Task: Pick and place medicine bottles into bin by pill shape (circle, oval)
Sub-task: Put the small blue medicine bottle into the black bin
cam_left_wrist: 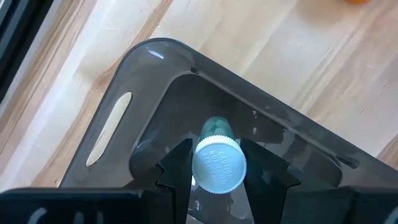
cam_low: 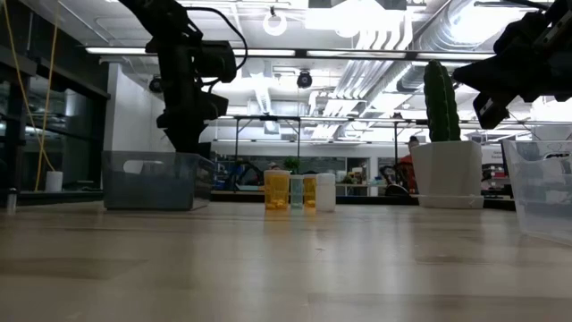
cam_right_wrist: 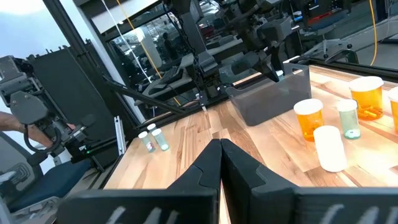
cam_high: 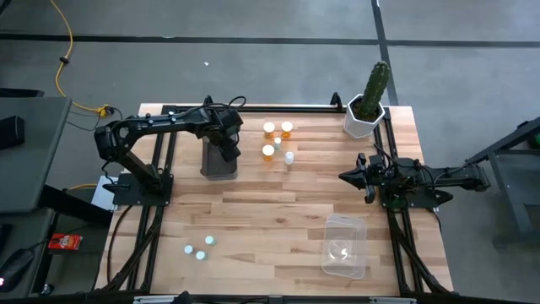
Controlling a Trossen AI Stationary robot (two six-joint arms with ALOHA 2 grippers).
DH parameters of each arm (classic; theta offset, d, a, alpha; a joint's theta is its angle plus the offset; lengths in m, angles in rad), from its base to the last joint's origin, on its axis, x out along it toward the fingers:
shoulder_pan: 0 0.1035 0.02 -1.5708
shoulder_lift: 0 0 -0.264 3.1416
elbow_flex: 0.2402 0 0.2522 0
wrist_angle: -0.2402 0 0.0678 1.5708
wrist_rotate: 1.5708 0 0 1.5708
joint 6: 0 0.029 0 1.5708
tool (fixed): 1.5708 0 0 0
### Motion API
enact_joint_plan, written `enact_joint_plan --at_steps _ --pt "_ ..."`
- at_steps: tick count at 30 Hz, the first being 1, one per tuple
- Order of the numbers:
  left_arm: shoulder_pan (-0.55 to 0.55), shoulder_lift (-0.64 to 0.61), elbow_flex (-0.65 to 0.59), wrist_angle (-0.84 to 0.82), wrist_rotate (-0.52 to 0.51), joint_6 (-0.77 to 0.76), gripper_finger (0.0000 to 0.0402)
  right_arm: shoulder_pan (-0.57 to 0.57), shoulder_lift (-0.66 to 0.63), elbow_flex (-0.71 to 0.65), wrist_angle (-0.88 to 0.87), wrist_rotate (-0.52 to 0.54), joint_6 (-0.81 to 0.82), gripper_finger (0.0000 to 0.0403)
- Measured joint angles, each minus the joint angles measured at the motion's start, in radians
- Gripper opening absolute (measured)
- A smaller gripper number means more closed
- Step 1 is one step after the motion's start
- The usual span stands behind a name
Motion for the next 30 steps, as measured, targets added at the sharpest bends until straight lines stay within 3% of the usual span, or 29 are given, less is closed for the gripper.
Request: enact_joint_plan --at_steps 17,30 --pt "0.000 0.001 0.000 0.019 -0.003 -0.013 0.0108 0.000 0.000 0.000 0.000 0.000 0.000 0.0000" --pt "-0.004 0.105 0.002 0.023 -0.007 0.001 0.0108 0.000 0.000 0.000 0.000 0.000 0.000 0.0000"
